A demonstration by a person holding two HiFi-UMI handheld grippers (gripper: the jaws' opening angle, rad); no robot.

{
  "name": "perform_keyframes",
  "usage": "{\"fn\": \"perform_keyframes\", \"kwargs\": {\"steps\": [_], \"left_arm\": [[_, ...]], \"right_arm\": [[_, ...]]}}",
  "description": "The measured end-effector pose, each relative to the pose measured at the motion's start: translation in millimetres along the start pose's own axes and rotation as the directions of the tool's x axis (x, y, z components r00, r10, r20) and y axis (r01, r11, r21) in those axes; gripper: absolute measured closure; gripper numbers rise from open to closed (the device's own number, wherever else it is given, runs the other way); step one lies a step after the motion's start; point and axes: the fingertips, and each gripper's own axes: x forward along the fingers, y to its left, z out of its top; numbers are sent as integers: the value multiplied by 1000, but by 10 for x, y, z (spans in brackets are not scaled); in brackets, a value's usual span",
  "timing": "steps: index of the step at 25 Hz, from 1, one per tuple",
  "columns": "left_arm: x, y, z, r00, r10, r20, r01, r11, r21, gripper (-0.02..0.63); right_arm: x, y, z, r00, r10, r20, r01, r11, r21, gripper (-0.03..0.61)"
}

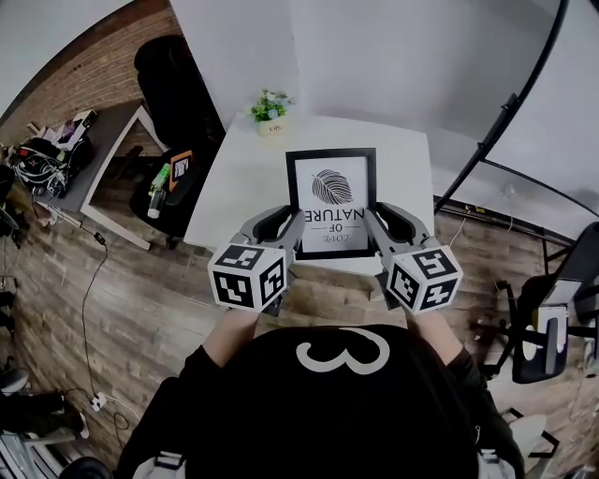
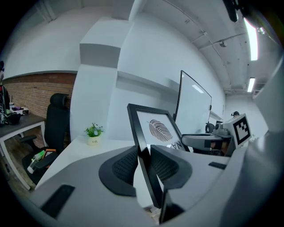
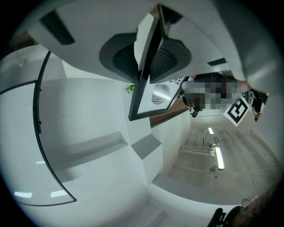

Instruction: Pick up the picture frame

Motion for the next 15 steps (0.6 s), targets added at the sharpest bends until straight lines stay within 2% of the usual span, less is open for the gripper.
{"fn": "perform_keyframes", "kwargs": {"steps": [15], "left_arm": [[81, -42, 107, 1000, 19, 10, -20, 1000, 24, 515]], "right_arm": [[35, -115, 89, 1000, 20, 22, -20, 1000, -5, 483]]}}
